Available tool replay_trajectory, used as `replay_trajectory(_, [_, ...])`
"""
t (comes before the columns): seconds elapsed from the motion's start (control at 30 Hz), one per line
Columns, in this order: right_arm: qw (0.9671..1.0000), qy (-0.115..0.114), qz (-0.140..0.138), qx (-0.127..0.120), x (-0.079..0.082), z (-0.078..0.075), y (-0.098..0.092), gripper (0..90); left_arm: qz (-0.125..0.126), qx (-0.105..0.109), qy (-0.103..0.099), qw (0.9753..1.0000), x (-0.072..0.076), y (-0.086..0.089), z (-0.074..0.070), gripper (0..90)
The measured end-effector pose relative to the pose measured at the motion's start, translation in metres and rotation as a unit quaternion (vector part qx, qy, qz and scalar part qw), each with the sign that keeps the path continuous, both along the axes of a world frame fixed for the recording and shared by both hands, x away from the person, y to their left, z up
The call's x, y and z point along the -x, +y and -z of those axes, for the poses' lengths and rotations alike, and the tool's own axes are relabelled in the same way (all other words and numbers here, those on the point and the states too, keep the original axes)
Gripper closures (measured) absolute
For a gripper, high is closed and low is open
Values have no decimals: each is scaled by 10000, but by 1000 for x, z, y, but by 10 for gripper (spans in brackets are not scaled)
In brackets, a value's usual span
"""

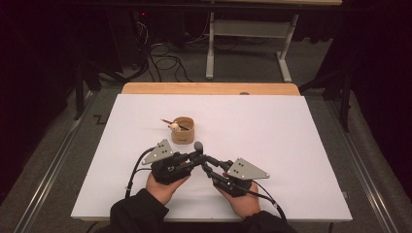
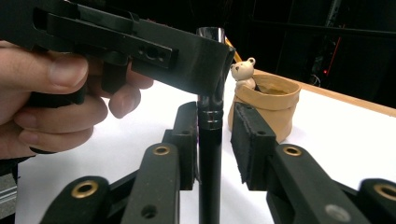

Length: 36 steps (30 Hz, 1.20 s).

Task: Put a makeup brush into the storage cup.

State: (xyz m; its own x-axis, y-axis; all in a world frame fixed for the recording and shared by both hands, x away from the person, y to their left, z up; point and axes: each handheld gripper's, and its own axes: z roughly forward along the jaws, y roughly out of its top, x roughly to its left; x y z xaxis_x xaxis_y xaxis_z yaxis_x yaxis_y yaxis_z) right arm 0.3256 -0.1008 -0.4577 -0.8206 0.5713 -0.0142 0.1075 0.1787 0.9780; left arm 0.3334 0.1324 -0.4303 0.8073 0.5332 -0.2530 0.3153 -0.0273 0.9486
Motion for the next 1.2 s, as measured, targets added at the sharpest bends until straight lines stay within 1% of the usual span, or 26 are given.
replay_trajectory(0.43, [9998,144,-27,121,-1,3,1,690,-54,14,-32,10000,0,3,-1,757])
replay_trajectory(0.8, [9989,276,-71,363,-1,11,2,692,-107,50,-68,9999,0,7,-3,758])
replay_trajectory(1.07, [9980,381,-53,497,-3,17,4,718,-100,61,-78,9999,1,9,-4,757])
replay_trajectory(1.2, [9978,402,-72,526,-3,19,4,754,-102,63,-80,9999,1,8,-4,758])
